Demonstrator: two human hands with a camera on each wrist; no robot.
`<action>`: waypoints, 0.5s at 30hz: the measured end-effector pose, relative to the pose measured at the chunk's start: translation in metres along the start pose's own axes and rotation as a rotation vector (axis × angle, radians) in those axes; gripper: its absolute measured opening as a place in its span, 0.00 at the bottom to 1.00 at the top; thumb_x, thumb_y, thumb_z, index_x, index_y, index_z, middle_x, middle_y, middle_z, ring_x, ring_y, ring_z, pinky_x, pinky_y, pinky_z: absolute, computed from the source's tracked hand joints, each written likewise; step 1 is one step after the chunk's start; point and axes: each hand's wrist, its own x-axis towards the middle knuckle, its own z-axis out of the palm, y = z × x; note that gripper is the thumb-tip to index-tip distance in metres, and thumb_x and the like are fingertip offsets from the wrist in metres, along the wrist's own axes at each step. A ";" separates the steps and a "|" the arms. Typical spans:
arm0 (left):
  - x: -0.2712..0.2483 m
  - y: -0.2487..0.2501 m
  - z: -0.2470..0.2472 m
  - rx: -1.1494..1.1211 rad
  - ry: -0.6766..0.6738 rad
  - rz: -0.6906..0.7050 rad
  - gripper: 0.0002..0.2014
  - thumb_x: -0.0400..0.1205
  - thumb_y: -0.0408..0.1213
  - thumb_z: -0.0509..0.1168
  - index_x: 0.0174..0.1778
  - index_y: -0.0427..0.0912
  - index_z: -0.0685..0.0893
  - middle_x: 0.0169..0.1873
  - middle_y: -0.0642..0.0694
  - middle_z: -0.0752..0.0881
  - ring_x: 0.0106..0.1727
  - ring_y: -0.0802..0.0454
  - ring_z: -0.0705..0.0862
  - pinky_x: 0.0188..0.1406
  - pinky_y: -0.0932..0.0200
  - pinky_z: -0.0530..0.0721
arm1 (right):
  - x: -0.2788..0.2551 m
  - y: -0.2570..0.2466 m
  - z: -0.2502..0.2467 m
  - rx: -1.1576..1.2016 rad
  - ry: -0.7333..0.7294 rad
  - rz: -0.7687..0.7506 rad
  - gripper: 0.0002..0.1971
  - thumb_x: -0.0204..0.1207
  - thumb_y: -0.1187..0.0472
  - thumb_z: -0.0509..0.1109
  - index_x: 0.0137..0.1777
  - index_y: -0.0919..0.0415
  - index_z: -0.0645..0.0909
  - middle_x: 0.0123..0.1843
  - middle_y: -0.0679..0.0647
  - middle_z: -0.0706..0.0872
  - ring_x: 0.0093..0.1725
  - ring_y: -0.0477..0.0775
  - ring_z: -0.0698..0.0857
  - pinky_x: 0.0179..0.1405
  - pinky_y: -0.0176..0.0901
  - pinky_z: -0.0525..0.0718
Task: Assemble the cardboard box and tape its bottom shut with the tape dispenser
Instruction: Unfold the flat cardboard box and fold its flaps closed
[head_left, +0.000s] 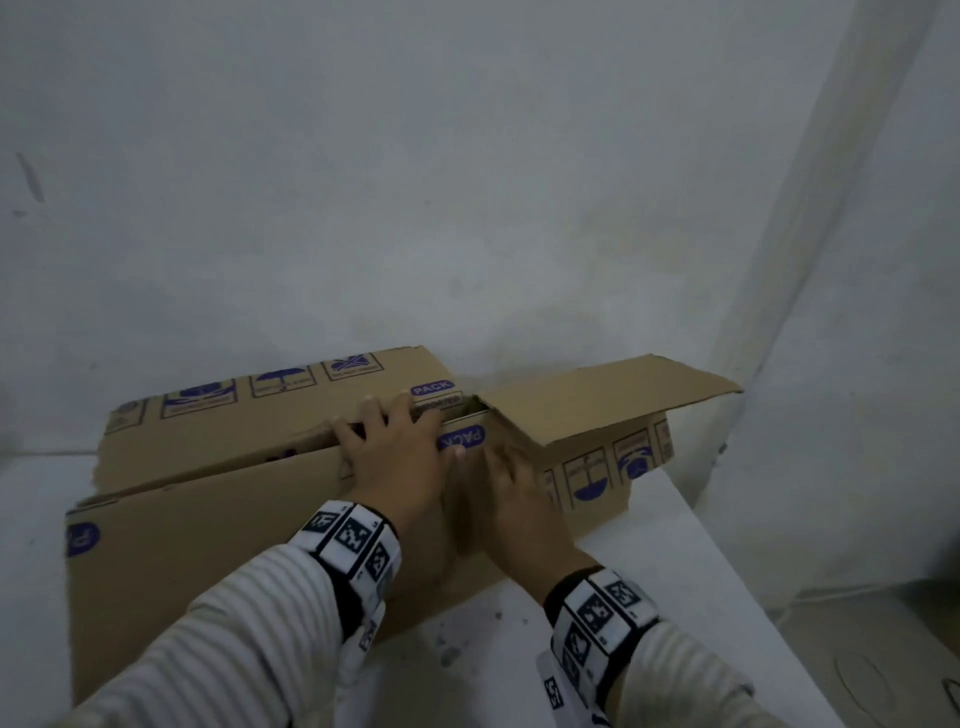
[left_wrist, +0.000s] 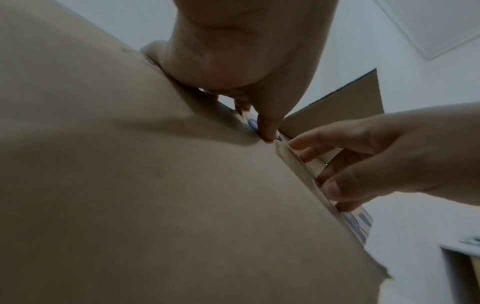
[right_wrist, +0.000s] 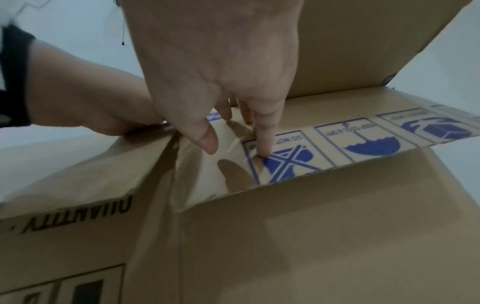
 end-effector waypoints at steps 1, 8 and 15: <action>0.003 0.009 0.003 -0.001 0.011 -0.032 0.19 0.79 0.62 0.56 0.63 0.60 0.75 0.77 0.47 0.64 0.79 0.33 0.55 0.72 0.22 0.51 | 0.004 0.015 -0.006 -0.012 -0.023 -0.004 0.32 0.79 0.56 0.63 0.82 0.54 0.55 0.80 0.57 0.59 0.77 0.63 0.64 0.70 0.54 0.77; 0.001 0.021 0.016 0.056 0.116 -0.089 0.17 0.76 0.59 0.63 0.56 0.57 0.82 0.76 0.46 0.71 0.78 0.34 0.61 0.72 0.24 0.56 | 0.041 0.105 -0.061 -0.079 -0.100 -0.013 0.29 0.73 0.57 0.45 0.53 0.74 0.85 0.55 0.71 0.86 0.55 0.69 0.82 0.57 0.55 0.82; -0.006 0.026 0.014 0.096 0.116 -0.091 0.18 0.75 0.63 0.62 0.57 0.59 0.81 0.77 0.49 0.69 0.80 0.37 0.60 0.73 0.25 0.55 | 0.087 0.132 -0.106 -0.035 0.146 -0.140 0.31 0.82 0.53 0.62 0.82 0.61 0.58 0.84 0.61 0.56 0.82 0.63 0.58 0.79 0.56 0.66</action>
